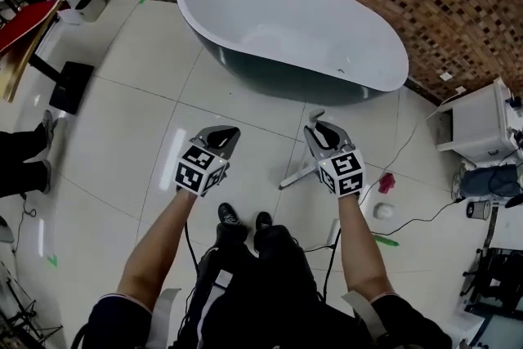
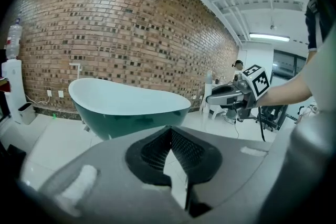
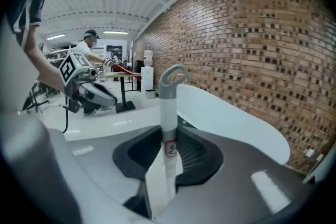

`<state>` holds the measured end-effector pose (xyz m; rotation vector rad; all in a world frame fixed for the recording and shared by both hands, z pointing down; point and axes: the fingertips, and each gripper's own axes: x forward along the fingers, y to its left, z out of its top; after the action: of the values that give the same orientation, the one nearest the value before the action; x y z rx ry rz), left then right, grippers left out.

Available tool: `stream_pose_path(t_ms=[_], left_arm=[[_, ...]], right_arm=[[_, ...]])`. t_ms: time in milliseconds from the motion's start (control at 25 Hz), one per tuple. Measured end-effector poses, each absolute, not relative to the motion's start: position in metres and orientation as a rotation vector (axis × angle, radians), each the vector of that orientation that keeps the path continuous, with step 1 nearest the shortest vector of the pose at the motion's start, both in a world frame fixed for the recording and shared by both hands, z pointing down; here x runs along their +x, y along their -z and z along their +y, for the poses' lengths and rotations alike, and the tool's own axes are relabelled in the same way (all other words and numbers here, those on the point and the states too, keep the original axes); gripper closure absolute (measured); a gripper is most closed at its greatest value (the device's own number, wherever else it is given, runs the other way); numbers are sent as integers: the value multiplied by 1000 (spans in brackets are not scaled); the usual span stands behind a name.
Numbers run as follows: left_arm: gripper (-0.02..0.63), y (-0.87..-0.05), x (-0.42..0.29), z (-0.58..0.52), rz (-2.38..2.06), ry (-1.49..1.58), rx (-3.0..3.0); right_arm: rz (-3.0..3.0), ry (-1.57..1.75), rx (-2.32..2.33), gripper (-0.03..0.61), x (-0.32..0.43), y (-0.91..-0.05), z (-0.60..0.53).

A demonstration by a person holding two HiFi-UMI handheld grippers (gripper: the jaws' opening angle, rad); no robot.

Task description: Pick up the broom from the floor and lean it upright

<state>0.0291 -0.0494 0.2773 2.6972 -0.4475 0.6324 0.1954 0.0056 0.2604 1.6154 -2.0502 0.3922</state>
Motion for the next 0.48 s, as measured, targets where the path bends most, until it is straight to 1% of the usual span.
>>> stream_pose_path(t_ms=[200, 480], left_arm=[[615, -254, 57, -38, -317, -642, 2796], [615, -233, 93, -27, -222, -609, 2865]], right_arm=[[-2016, -479, 1784, 485, 210, -240, 21], [-2033, -555, 1942, 485, 208, -219, 25]])
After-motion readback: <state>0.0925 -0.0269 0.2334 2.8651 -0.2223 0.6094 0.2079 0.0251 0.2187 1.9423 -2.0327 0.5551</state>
